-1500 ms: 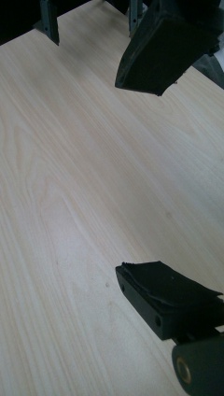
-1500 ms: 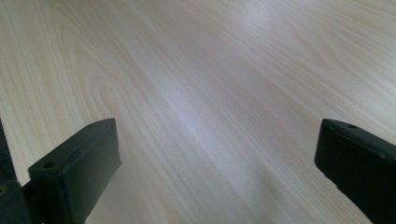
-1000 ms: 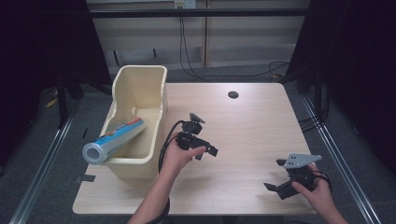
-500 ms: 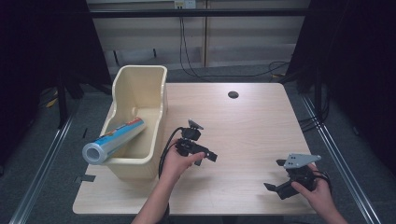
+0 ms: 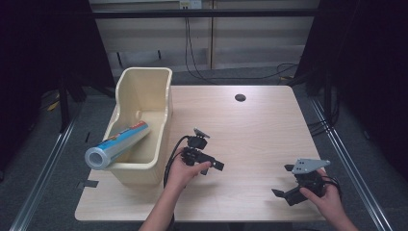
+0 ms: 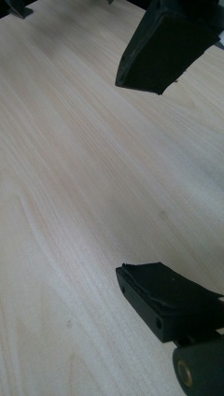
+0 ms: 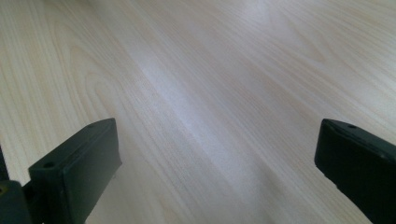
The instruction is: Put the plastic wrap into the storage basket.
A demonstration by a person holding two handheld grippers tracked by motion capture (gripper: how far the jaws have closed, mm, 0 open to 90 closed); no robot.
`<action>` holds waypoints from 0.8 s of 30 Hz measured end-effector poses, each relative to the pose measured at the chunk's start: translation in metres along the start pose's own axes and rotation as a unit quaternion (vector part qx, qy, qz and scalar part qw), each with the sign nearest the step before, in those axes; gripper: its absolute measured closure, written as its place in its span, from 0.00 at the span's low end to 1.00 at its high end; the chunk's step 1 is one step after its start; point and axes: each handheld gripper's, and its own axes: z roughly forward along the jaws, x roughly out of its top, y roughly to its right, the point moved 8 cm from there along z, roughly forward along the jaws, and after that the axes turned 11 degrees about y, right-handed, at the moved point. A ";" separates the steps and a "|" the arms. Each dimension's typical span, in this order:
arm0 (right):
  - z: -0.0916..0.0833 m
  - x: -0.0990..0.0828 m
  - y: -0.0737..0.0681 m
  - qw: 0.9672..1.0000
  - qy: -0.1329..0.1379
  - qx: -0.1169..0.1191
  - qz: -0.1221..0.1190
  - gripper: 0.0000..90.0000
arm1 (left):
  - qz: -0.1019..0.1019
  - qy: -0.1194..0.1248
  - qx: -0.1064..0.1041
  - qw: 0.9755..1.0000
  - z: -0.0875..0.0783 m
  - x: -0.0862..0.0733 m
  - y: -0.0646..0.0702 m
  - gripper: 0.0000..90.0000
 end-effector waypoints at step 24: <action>0.004 -0.003 0.000 1.000 -0.009 -0.003 0.001 0.00 | 0.027 0.012 -0.009 1.000 0.008 -0.016 0.004 0.09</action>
